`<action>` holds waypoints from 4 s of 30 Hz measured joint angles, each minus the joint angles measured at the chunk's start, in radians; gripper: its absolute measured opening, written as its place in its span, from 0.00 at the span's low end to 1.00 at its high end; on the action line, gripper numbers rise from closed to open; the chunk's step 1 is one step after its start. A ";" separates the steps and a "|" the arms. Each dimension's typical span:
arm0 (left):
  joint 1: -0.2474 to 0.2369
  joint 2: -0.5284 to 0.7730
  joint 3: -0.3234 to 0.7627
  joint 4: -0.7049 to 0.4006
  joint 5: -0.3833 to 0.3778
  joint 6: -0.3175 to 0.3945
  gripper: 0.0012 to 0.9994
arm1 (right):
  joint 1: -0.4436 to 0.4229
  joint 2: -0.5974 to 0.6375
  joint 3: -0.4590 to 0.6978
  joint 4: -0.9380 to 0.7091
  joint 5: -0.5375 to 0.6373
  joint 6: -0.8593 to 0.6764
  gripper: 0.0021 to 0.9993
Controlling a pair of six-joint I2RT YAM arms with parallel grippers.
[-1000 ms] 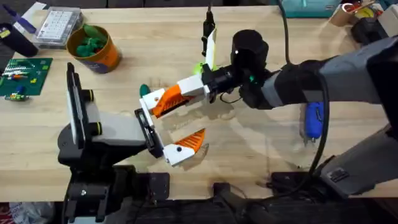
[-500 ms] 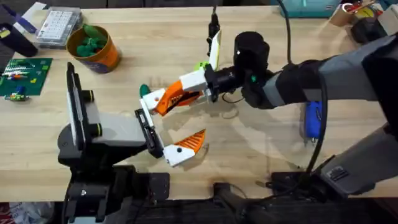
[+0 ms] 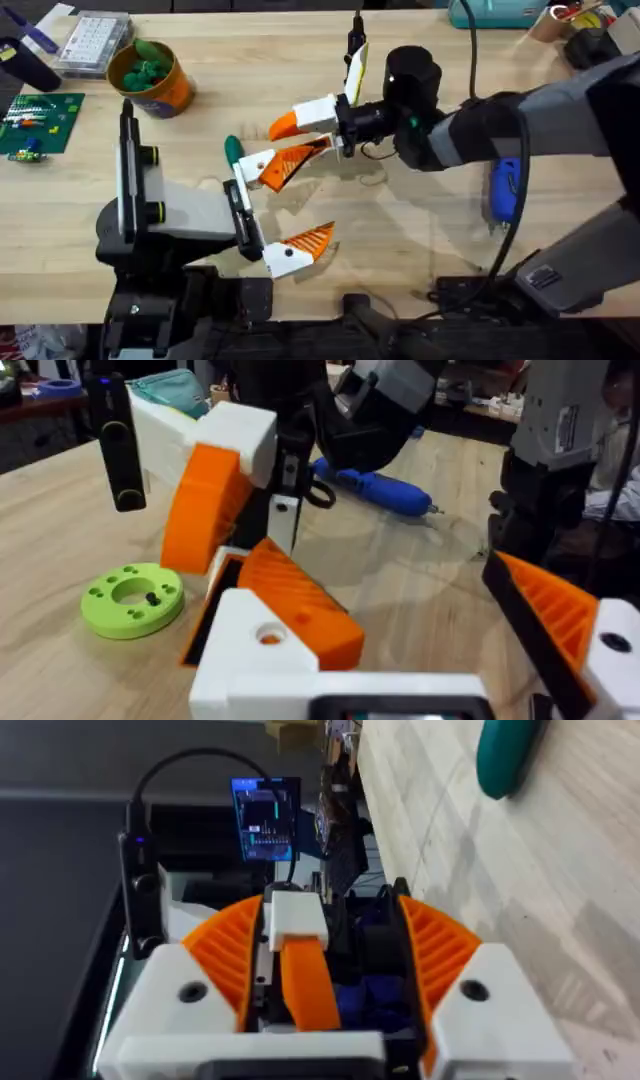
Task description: Pick up the gripper from the table and insert it into the empty holder that is missing its gripper. Then pick up a screw, insert it into the mounting hole, and use the screwdriver to tighten it. Finally, clean up the table by picking up the vegetable and placing it into the bucket.
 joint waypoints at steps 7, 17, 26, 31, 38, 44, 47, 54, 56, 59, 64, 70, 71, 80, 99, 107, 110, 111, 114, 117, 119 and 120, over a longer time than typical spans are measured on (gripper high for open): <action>0.000 0.000 0.000 -0.001 0.003 0.000 0.99 | -0.022 -0.060 -0.045 0.002 -0.028 0.002 0.82; 0.000 0.000 0.000 -0.001 0.003 0.000 0.99 | -0.076 -0.099 -0.116 0.048 -0.119 -0.063 0.71; 0.000 0.000 0.000 -0.001 0.003 0.001 0.99 | -0.076 -0.099 -0.117 0.051 -0.167 -0.091 0.12; 0.000 0.000 0.000 -0.001 0.003 0.007 0.99 | -0.077 -0.099 -0.117 0.048 -0.174 -0.085 0.02; 0.000 0.000 0.000 -0.001 -0.001 0.006 0.99 | -0.068 -0.099 -0.125 0.058 -0.125 -0.063 0.01; 0.000 0.000 0.000 -0.001 -0.005 0.004 0.99 | -0.048 -0.107 -0.205 0.235 -0.016 0.011 0.01; 0.000 0.000 0.000 -0.001 -0.002 0.009 0.99 | -0.037 -0.106 -0.281 0.386 0.061 0.068 0.01; 0.000 0.000 0.000 -0.004 0.002 -0.009 0.99 | 0.010 -0.116 -0.394 0.503 0.217 0.142 0.01; 0.001 0.000 0.000 -0.003 -0.004 -0.009 0.99 | 0.024 -0.117 -0.399 0.512 0.251 0.150 0.01; 0.006 0.000 0.000 -0.004 -0.012 -0.010 0.99 | 0.047 -0.117 -0.404 0.518 0.304 0.155 0.01; 0.012 0.000 -0.001 -0.003 -0.018 -0.013 0.99 | 0.106 -0.117 -0.408 0.523 0.418 0.158 0.01; 0.014 0.000 -0.001 -0.003 -0.035 -0.013 0.99 | 0.163 -0.117 -0.409 0.524 0.544 0.160 0.01; 0.015 0.000 -0.001 -0.003 -0.037 -0.013 0.99 | 0.168 -0.117 -0.408 0.524 0.557 0.161 0.01; 0.019 0.000 -0.001 0.001 -0.064 -0.013 0.99 | 0.207 -0.117 -0.395 0.514 0.623 0.163 0.12; 0.000 0.000 0.002 -0.012 0.021 -0.004 0.99 | 0.122 -0.117 -0.381 0.498 0.242 0.160 0.38; 0.000 0.000 0.002 -0.012 0.021 -0.003 0.99 | 0.015 -0.116 -0.380 0.497 0.095 0.156 0.58; 0.000 0.000 0.002 -0.012 0.021 -0.001 0.99 | -0.002 -0.116 -0.380 0.496 0.071 0.156 0.67; 0.000 0.000 0.002 -0.012 0.021 -0.001 0.99 | -0.008 -0.116 -0.380 0.497 0.062 0.156 0.69; 0.000 0.000 0.002 -0.012 0.021 -0.001 0.99 | -0.033 -0.116 -0.374 0.495 0.020 0.149 0.73; 0.000 0.000 0.002 -0.012 0.021 -0.001 0.99 | -0.056 -0.116 -0.335 0.467 -0.041 0.131 0.73; 0.000 0.000 0.002 -0.012 0.021 -0.001 0.99 | -0.060 -0.116 -0.287 0.413 -0.088 0.113 0.73; 0.000 0.000 0.002 -0.012 0.021 -0.001 0.99 | -0.060 -0.116 -0.257 0.367 -0.113 0.096 0.73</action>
